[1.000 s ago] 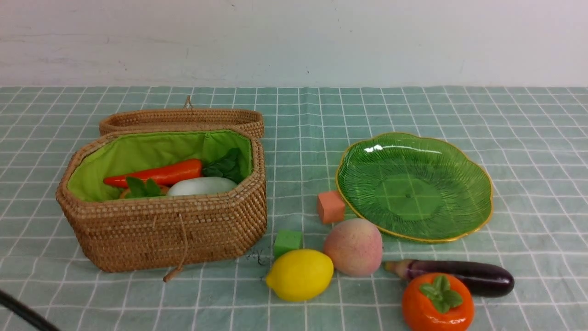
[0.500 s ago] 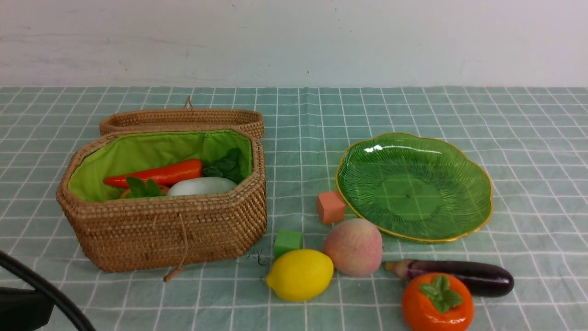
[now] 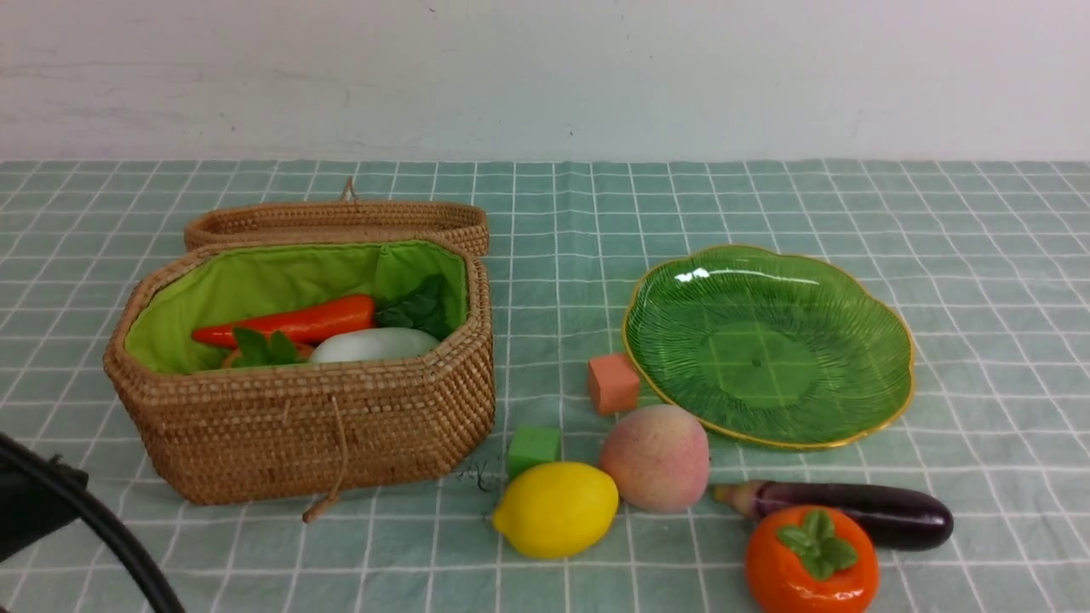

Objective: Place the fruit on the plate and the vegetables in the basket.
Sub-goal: Grab a tomato with your right arm and place it on the plate on the right.

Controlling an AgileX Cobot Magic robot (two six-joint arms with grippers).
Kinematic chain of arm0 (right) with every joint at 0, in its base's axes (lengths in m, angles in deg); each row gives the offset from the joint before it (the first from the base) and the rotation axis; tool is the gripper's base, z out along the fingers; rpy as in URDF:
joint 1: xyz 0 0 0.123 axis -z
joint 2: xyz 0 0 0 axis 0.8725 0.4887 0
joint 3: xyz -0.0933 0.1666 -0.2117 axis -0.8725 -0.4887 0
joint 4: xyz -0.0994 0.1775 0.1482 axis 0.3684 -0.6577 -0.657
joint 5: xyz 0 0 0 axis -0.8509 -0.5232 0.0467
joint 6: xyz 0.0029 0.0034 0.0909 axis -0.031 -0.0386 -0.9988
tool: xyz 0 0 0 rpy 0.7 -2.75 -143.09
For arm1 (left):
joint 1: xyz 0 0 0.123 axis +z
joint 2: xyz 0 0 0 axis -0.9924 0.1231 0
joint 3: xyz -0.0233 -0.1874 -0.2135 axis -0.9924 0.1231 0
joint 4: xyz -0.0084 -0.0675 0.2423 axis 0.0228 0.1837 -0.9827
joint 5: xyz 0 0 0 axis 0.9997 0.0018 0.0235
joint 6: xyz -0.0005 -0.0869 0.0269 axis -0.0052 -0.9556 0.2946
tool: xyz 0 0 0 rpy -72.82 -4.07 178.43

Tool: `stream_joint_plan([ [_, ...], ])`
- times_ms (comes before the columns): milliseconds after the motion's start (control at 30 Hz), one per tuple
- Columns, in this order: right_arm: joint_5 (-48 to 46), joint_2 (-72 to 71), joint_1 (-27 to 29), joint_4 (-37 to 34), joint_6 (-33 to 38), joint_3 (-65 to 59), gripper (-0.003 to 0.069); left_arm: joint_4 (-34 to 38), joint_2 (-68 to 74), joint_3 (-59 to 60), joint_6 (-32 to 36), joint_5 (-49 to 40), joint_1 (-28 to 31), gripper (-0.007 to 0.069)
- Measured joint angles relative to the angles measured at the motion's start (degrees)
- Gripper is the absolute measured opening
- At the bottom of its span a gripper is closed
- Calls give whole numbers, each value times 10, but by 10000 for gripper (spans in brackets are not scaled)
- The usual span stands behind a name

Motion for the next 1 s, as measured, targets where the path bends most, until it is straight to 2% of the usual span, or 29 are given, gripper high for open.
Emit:
stream_joint_plan([
  [133, 0, 0, 0, 0, 0, 0, 242, -52, -82, 58, -29, 72, 11, -13],
  [233, 0, 0, 0, 0, 0, 0, 242, -69, -134, 110, -49, 101, 45, -13],
  [367, 0, 0, 0, 0, 0, 0, 242, -101, -269, 249, -73, 168, 143, -13],
  [500, 0, 0, 0, 0, 0, 0, 242, -101, -335, 351, -76, 211, 186, -13],
  [700, 0, 0, 0, 0, 0, 0, 242, -80, -339, 458, -105, 241, 191, -12],
  [1000, 0, 0, 0, 0, 0, 0, 242, -76, -339, 462, -151, 257, 191, -5],
])
